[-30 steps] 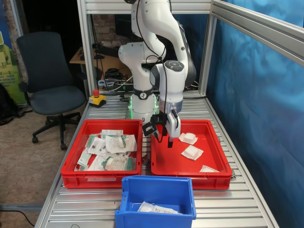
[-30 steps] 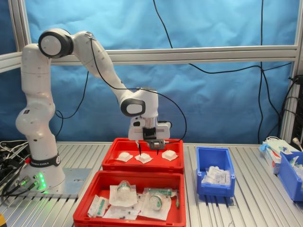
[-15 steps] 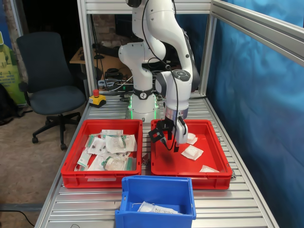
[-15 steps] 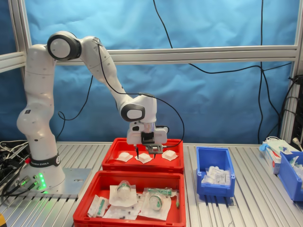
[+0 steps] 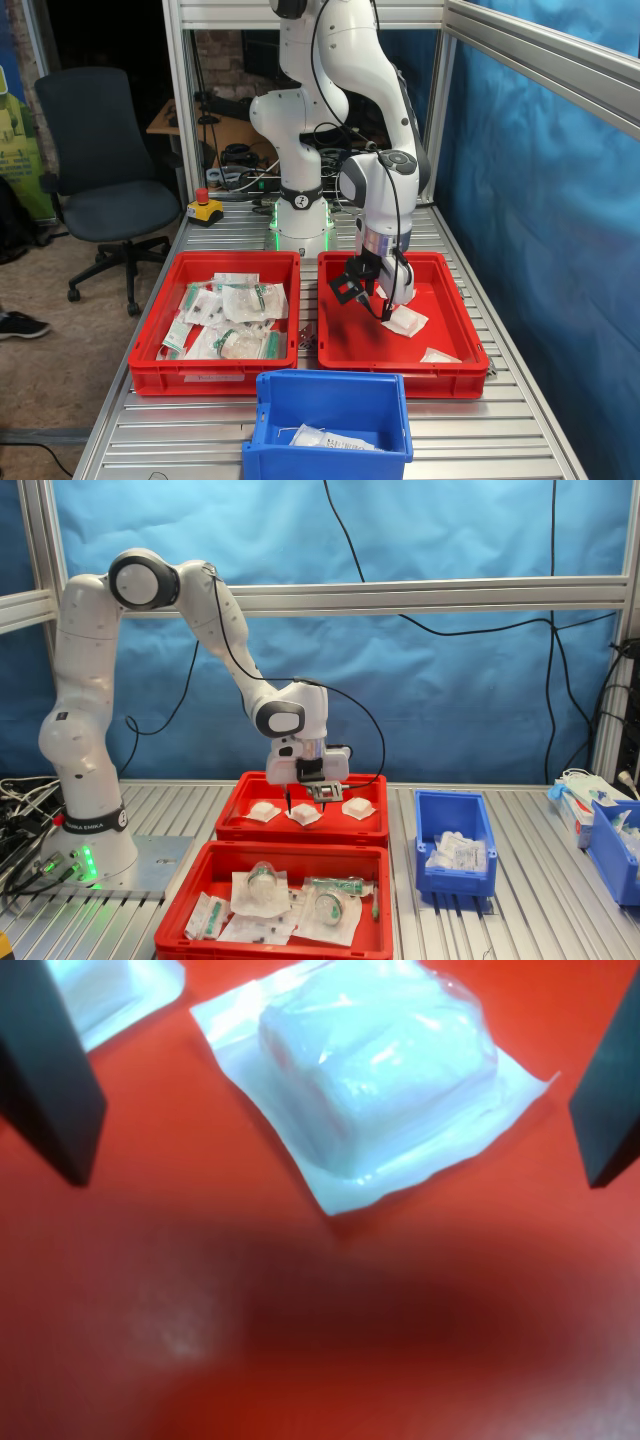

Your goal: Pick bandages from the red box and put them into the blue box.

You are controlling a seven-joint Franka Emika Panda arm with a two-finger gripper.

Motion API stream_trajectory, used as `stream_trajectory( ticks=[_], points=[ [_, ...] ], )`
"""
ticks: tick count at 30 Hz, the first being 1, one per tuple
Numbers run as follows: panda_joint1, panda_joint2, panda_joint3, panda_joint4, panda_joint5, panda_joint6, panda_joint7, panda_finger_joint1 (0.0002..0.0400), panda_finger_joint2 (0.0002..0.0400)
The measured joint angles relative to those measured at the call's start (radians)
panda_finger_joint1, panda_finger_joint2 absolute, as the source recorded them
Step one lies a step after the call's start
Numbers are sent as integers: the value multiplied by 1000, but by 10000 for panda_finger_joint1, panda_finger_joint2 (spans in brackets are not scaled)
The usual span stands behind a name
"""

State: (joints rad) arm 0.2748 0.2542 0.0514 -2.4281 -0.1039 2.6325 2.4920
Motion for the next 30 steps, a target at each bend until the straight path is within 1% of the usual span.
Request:
stream_trajectory(
  ticks=[3, 10, 18, 23, 30],
  points=[
    [8, 20, 2, 10, 0, 4, 0, 400, 400],
    [15, 80, 3, 45, 0, 50, 0, 400, 400],
    [16, 135, 3, 80, 0, 72, 0, 400, 400],
    [27, 161, 3, 97, 0, 76, 0, 400, 400],
    [45, 173, 4, 105, 0, 78, 0, 400, 400]
  ],
)
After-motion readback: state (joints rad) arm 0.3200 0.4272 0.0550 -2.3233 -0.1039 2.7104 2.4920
